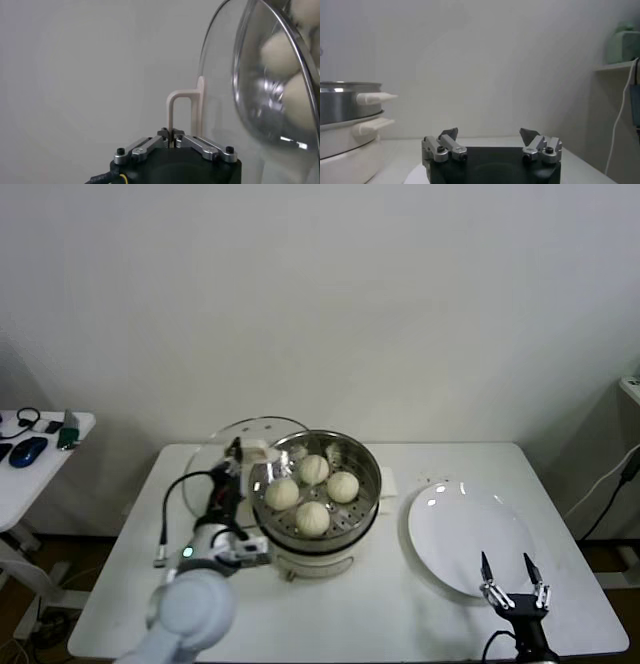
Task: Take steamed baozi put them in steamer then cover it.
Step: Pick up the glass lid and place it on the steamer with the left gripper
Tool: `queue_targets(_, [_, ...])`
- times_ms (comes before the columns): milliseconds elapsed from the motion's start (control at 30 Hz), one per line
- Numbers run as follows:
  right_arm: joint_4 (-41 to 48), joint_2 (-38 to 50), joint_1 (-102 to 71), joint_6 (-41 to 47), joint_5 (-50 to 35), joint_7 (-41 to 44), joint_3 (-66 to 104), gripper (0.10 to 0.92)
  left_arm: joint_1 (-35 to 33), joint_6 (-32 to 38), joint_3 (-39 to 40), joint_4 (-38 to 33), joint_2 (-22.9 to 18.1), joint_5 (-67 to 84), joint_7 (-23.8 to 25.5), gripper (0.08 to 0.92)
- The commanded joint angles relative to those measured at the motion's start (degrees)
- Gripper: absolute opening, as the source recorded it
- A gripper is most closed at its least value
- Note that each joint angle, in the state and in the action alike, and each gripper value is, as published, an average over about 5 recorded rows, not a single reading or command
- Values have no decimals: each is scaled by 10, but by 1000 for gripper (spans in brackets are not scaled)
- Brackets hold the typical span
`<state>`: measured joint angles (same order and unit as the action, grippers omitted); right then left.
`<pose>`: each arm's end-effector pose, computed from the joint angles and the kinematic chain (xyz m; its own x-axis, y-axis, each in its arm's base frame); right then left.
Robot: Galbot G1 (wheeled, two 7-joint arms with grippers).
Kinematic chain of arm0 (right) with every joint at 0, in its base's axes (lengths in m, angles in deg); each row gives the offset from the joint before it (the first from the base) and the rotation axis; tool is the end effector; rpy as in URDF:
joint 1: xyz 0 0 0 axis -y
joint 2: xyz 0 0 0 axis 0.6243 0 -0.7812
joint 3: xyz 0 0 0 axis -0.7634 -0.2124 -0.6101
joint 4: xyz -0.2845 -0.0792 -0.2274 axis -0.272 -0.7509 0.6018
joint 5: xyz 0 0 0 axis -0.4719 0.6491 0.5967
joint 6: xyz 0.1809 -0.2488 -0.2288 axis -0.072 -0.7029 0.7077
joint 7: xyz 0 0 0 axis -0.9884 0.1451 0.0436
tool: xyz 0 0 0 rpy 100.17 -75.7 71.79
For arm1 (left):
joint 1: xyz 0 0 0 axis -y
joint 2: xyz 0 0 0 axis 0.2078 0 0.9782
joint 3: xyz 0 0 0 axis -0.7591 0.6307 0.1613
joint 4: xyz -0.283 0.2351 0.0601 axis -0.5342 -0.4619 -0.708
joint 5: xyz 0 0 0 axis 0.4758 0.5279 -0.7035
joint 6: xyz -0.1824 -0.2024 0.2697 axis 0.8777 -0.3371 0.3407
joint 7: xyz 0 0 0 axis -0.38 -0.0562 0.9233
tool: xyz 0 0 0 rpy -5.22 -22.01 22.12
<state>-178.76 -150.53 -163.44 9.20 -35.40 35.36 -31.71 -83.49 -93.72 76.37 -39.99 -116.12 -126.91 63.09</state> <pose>0.1403 -0.1478 -0.4583 -0.9989 0.0428 -0.0199 0.0424 0.9989 0.0185 0.2788 -0.0436 -0.2356 -0.9998 -0.0189 -0.0061 -0.0084 0.1259 0.9920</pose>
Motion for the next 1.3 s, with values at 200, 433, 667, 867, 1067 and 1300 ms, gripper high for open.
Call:
queue_targets(200, [8,3,10,-2,1,-4,-2,823,90,-51,171,74,-161,-178,65,130])
queue_targets(433, [7,3,8,-4,-3,-5,3,823,96,-43,173,120,-186,-200,55,130])
queue_targets(667, [4,-4,8,-4,-1,-4,6,823,86,-38,157,164,-195,-202,30,130])
queue_targets(867, [7,-4,6,-8,-2,-4,8,823,69,-32,132,172,-171,-202,18,130])
queue_targets(1067, [8,-4,6,-8,-2,-4,8,823,66,-31,125,179,-171,-201,11,130])
queue_targets(1300, [9,-3,5,-10,-2,-4,9,823,60,-28,121,183,-171,-201,5,130])
